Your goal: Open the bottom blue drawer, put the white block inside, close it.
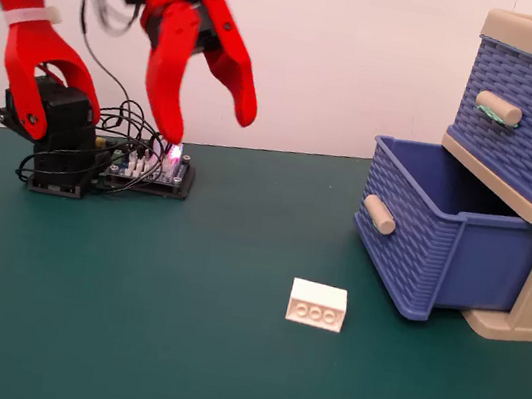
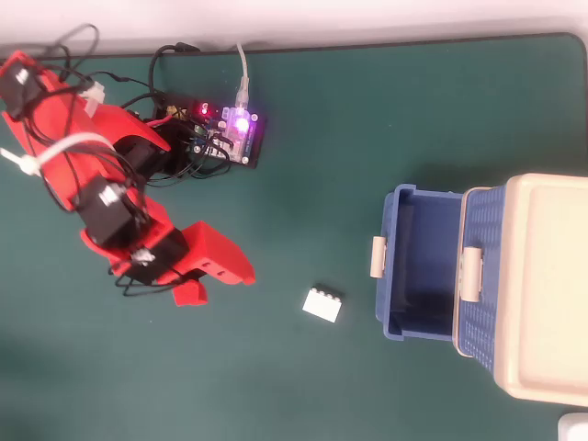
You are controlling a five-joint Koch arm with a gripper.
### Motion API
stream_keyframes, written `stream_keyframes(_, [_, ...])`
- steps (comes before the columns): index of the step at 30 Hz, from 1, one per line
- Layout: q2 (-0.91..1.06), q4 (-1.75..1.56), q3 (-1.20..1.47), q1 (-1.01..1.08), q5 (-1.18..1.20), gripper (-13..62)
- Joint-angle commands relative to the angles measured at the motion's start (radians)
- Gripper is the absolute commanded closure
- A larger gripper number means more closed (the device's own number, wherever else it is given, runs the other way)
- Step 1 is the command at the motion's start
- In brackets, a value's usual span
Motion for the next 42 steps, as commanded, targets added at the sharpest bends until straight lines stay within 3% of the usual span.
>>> stream_keyframes(1, [-0.080, 0.132, -0.150, 0.023, -0.265, 15.4])
stream_keyframes(3, [-0.137, 0.129, -0.230, 0.026, -0.354, 15.5])
stream_keyframes(10, [-0.377, -0.179, -0.252, -0.087, -0.330, 15.5])
stream_keyframes(19, [-0.730, -0.199, -0.442, -0.176, -0.268, 15.6])
stream_keyframes(30, [-0.896, -0.202, -0.488, -0.212, -0.238, 16.3])
stream_keyframes(32, [-0.910, -0.221, -0.488, -0.212, -0.213, 19.5])
stream_keyframes(37, [-0.934, -0.244, -0.486, -0.210, -0.158, 40.6])
stream_keyframes(42, [-0.927, -0.181, -0.483, -0.204, -0.153, 51.6])
